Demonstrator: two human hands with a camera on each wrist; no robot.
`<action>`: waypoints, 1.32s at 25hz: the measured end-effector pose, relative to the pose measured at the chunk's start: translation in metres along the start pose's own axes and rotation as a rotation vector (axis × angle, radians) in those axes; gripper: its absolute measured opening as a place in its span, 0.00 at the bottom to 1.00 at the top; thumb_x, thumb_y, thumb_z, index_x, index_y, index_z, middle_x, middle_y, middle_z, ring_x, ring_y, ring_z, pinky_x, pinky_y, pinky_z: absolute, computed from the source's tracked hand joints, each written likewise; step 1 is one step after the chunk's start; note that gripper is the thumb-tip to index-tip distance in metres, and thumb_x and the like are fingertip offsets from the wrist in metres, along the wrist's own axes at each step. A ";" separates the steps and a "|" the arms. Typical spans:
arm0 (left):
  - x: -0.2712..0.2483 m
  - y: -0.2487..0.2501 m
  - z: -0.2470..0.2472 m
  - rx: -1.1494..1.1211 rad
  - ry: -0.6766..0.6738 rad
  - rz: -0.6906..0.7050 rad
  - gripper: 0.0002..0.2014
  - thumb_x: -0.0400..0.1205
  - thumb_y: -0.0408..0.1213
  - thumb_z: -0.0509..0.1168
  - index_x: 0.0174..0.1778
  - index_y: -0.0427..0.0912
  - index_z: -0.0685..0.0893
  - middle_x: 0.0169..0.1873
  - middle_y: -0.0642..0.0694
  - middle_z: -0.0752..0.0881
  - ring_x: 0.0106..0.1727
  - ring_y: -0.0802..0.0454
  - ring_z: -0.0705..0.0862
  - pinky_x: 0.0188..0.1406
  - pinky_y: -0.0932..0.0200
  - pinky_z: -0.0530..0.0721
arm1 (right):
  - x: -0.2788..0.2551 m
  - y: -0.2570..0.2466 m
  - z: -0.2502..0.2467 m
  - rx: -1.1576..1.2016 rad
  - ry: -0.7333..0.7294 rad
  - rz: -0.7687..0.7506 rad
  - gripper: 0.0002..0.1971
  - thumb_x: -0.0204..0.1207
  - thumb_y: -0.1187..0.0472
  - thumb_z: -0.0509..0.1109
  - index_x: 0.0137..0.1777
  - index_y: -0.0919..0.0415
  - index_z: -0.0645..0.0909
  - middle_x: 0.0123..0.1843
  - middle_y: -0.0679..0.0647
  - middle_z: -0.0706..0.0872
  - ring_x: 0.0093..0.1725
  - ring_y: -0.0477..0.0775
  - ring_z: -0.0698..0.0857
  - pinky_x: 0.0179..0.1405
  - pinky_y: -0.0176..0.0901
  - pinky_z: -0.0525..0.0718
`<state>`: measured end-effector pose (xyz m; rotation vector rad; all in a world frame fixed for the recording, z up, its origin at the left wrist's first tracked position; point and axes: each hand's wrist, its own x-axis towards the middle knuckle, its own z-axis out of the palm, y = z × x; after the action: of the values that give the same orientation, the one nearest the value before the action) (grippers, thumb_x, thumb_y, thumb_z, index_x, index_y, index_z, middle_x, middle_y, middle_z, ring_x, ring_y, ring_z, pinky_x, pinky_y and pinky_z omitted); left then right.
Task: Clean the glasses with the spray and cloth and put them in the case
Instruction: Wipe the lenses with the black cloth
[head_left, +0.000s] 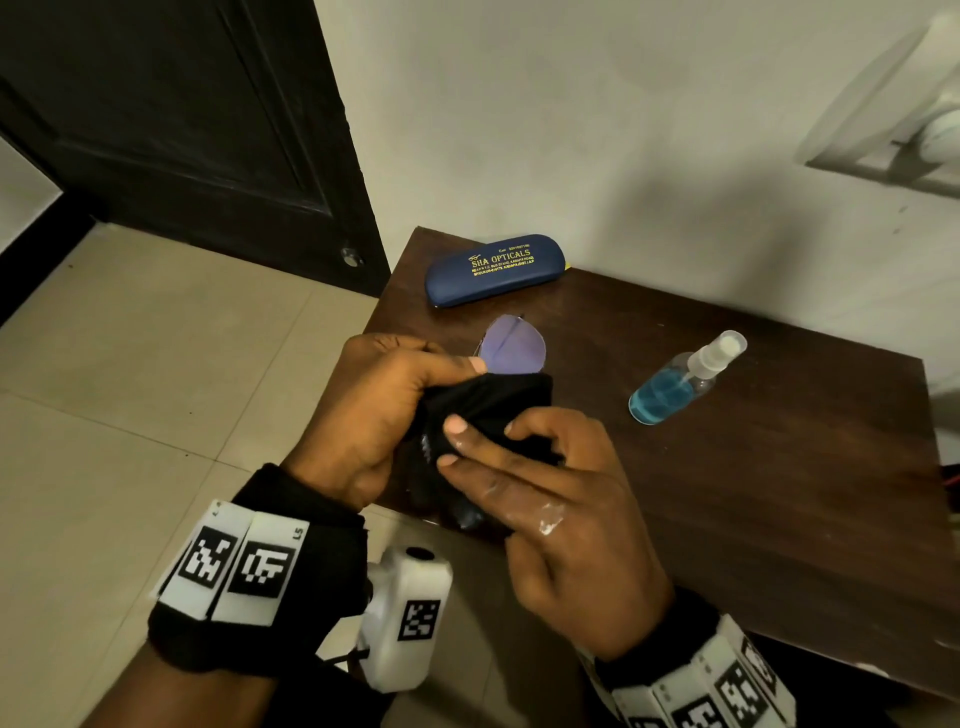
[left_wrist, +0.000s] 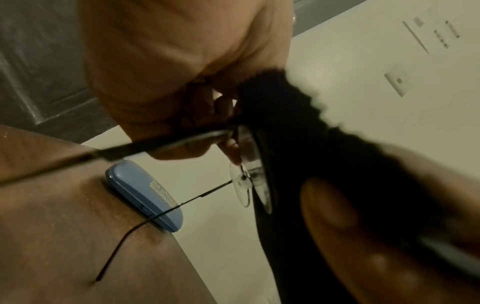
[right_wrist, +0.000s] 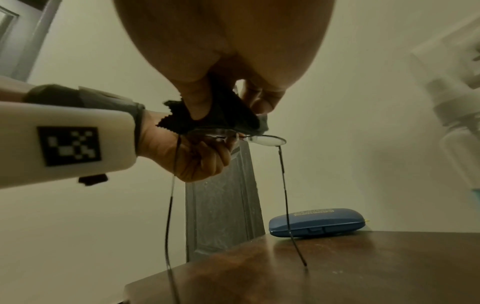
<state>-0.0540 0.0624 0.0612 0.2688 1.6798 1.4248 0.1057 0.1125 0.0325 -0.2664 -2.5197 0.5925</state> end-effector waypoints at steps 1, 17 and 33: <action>0.001 -0.001 -0.002 -0.004 0.016 0.013 0.09 0.68 0.30 0.74 0.26 0.34 0.80 0.24 0.39 0.78 0.23 0.48 0.78 0.20 0.61 0.78 | -0.001 -0.003 0.000 0.033 -0.017 -0.040 0.25 0.66 0.66 0.60 0.61 0.57 0.87 0.69 0.47 0.83 0.58 0.57 0.77 0.48 0.53 0.75; 0.004 0.002 -0.008 -0.012 0.024 0.006 0.21 0.76 0.29 0.67 0.15 0.44 0.82 0.16 0.51 0.81 0.21 0.55 0.78 0.24 0.63 0.74 | -0.002 0.006 0.001 0.007 0.019 -0.009 0.27 0.63 0.65 0.60 0.62 0.57 0.86 0.68 0.47 0.83 0.60 0.54 0.75 0.50 0.50 0.75; 0.001 -0.006 0.000 0.174 -0.003 0.334 0.03 0.73 0.30 0.72 0.40 0.36 0.91 0.26 0.43 0.88 0.24 0.51 0.79 0.28 0.61 0.82 | 0.001 0.034 -0.002 0.272 0.354 0.438 0.20 0.69 0.71 0.65 0.58 0.55 0.86 0.51 0.40 0.87 0.52 0.44 0.85 0.51 0.43 0.84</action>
<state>-0.0526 0.0613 0.0548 0.6742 1.8204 1.5139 0.1085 0.1433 0.0193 -0.7593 -2.0183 0.9545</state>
